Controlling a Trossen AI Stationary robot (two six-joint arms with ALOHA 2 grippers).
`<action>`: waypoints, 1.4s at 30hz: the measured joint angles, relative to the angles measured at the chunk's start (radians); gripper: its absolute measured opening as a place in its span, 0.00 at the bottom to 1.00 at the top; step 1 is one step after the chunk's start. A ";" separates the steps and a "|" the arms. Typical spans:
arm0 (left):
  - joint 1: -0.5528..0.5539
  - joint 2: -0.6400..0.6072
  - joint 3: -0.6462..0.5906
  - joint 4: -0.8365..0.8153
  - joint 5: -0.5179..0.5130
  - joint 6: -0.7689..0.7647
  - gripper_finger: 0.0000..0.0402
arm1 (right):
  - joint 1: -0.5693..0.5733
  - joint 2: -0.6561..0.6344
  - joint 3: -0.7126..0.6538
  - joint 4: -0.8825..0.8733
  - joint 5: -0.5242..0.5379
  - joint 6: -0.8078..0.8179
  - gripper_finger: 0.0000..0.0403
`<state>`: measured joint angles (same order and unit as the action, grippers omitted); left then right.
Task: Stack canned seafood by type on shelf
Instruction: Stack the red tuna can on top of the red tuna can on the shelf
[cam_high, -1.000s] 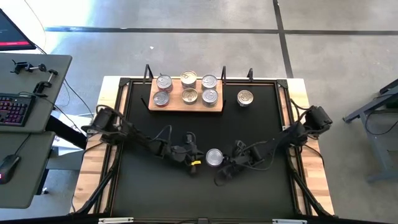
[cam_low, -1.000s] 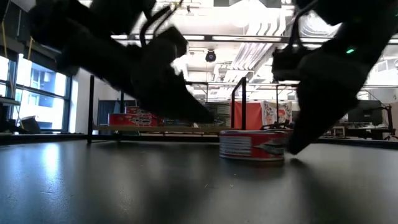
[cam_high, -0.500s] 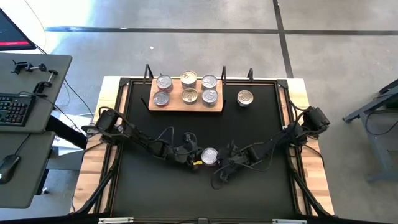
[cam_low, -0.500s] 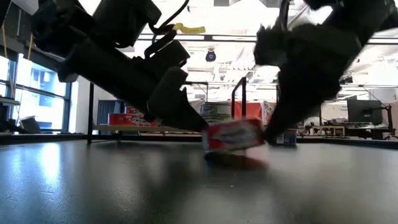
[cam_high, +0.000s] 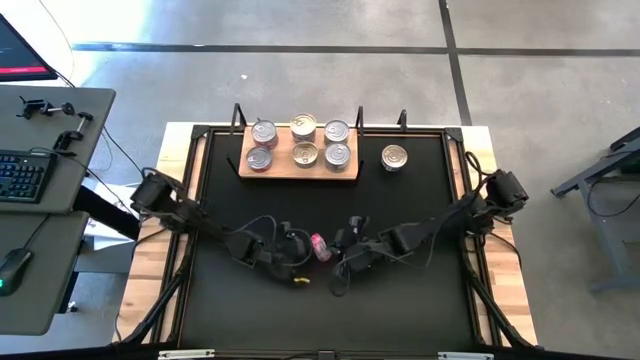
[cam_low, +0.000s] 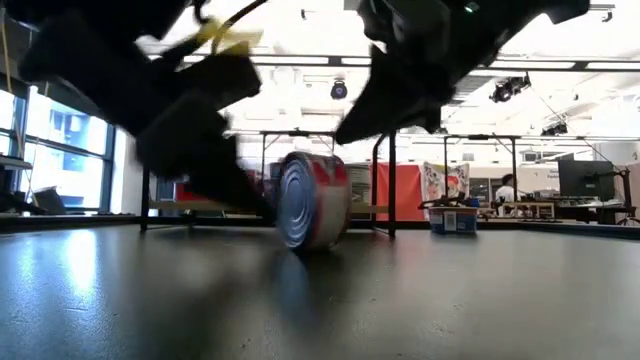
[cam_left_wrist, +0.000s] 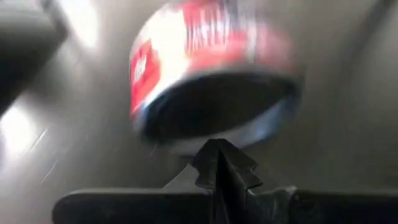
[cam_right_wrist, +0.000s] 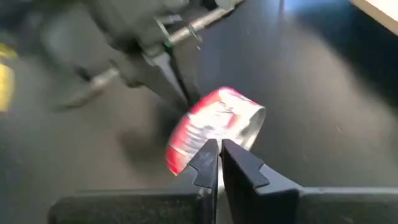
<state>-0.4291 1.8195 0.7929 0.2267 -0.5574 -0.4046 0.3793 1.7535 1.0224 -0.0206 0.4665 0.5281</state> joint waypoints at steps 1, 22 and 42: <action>-0.008 -0.013 -0.003 -0.067 -0.009 -0.021 0.00 | -0.006 0.005 0.003 0.025 -0.004 -0.010 0.03; -0.213 -0.184 0.008 -0.248 -0.355 0.187 0.17 | 0.065 -0.040 0.005 -0.105 0.026 -0.074 0.03; 0.135 -0.259 0.033 -0.559 0.131 0.423 0.69 | 0.066 -0.040 0.003 -0.122 0.008 -0.073 0.03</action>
<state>-0.2936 1.5608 0.8254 -0.3321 -0.4259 0.0180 0.4454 1.7134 1.0252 -0.1425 0.4749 0.4549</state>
